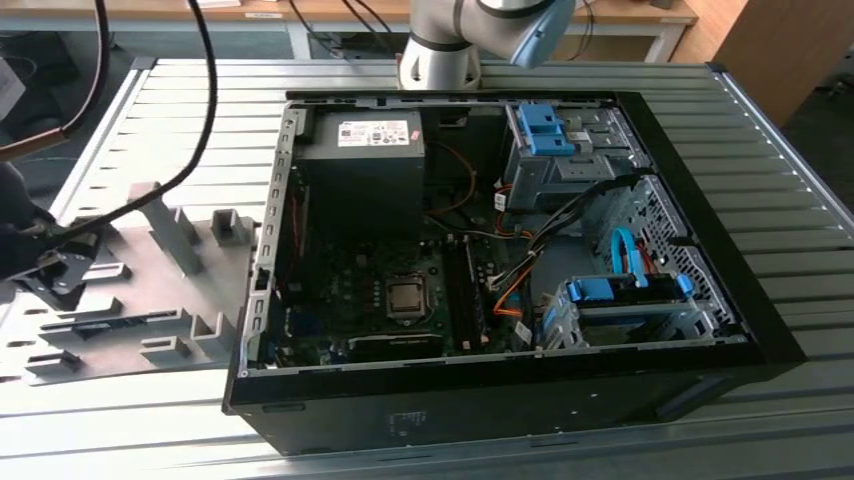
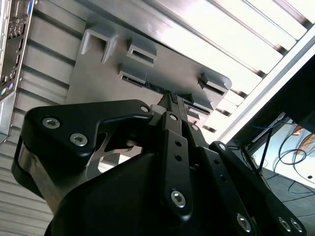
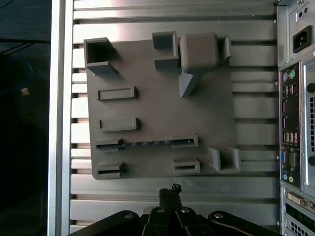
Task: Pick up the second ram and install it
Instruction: 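Reach for the second ram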
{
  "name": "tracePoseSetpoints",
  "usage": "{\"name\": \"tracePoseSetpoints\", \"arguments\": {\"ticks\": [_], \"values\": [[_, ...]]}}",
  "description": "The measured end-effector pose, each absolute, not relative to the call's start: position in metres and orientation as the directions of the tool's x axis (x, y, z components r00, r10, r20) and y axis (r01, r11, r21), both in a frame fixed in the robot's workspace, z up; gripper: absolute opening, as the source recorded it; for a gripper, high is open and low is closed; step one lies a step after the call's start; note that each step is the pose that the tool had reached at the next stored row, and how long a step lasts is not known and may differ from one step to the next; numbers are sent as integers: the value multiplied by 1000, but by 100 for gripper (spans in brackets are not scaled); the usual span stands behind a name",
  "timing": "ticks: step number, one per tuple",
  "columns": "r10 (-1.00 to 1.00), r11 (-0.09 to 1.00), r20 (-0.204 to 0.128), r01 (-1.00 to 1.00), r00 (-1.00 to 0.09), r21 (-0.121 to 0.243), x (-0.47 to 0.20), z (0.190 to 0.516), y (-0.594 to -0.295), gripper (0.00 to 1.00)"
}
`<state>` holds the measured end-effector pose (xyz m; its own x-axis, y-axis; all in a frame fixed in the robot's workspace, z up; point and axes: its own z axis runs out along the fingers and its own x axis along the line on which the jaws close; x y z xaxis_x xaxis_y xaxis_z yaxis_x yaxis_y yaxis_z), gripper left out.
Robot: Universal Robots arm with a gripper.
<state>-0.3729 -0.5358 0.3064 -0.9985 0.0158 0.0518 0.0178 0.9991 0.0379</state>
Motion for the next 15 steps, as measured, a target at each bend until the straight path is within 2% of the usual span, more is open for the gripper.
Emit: {"name": "tracePoseSetpoints", "arguments": {"ticks": [15], "values": [[14,999,52,16,-999,38,-374,287,-550,11]]}}
